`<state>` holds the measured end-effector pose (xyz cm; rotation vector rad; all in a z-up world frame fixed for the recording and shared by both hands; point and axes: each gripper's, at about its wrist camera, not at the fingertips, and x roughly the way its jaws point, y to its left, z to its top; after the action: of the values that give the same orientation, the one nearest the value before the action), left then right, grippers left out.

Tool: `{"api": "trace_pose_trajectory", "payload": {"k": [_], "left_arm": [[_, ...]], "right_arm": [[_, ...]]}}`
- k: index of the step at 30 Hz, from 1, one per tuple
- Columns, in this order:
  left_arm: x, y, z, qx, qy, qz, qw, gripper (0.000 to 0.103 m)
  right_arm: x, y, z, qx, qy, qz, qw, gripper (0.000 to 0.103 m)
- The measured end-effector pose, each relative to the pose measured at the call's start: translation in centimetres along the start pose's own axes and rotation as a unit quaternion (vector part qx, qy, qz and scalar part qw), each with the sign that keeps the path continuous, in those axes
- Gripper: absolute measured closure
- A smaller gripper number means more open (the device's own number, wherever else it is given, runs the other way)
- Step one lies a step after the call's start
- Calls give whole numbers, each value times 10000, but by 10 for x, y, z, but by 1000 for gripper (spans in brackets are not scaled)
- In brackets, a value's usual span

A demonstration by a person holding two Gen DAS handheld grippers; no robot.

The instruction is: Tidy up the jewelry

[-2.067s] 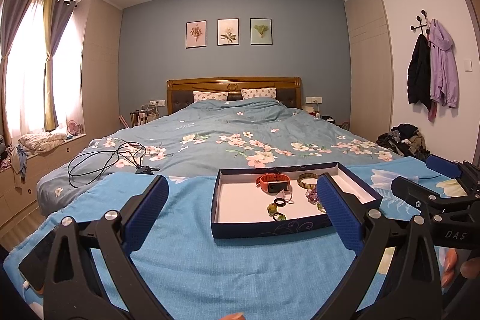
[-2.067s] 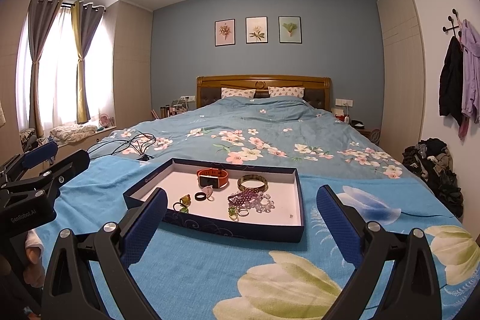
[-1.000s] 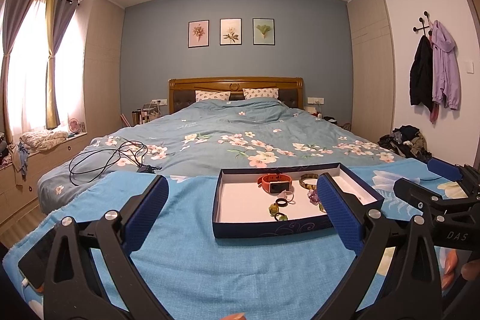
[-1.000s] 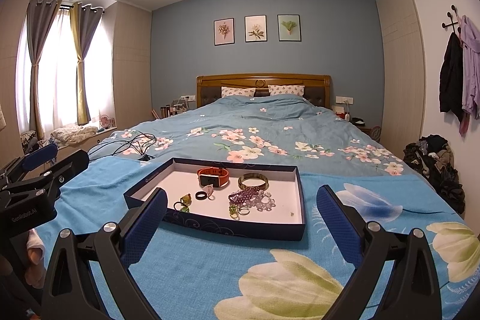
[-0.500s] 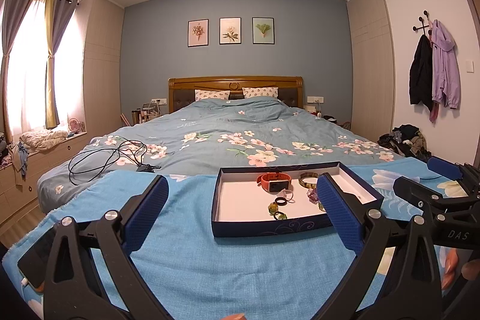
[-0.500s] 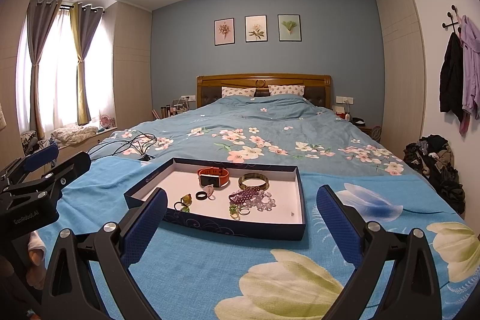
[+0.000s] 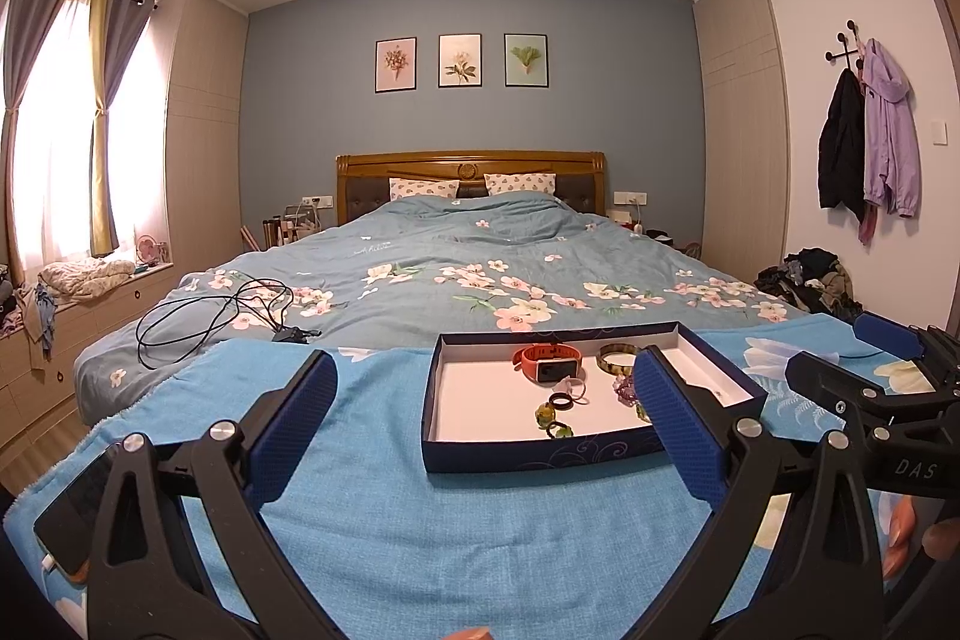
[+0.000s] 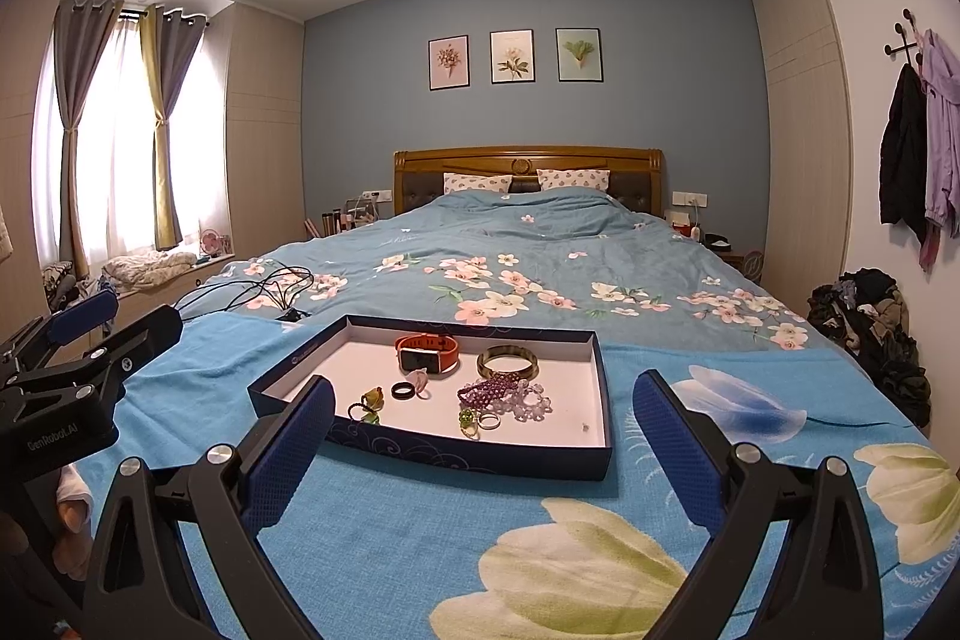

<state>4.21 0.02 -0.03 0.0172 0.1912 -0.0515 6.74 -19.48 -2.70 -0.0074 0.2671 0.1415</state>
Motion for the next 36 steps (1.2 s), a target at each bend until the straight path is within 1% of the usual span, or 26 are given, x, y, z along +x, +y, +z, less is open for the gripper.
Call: {"api": "trace_pose_trajectory", "payload": {"k": [21, 25, 29, 32, 34, 36], "left_arm": [[2, 1, -3, 7, 12, 5, 10000, 6], [0, 1, -9, 38, 2, 59, 10000, 6], [4, 1, -13, 99, 91, 66, 9999, 6], [9, 2, -14, 75, 228, 86, 9997, 6], [15, 5, -16, 76, 349, 120, 9993, 6], [23, 10, -18, 85, 523, 151, 9985, 6]], "right_arm": [[-1, 2, -1, 24, 14, 2, 10000, 7], [0, 2, -2, 32, 17, 2, 10000, 7], [1, -1, -2, 17, 44, 5, 10000, 7], [5, -4, -2, -10, 188, 69, 9998, 7], [13, -10, -3, -102, 448, 37, 9989, 7], [26, -23, -8, -153, 881, -9, 9960, 7]]}}
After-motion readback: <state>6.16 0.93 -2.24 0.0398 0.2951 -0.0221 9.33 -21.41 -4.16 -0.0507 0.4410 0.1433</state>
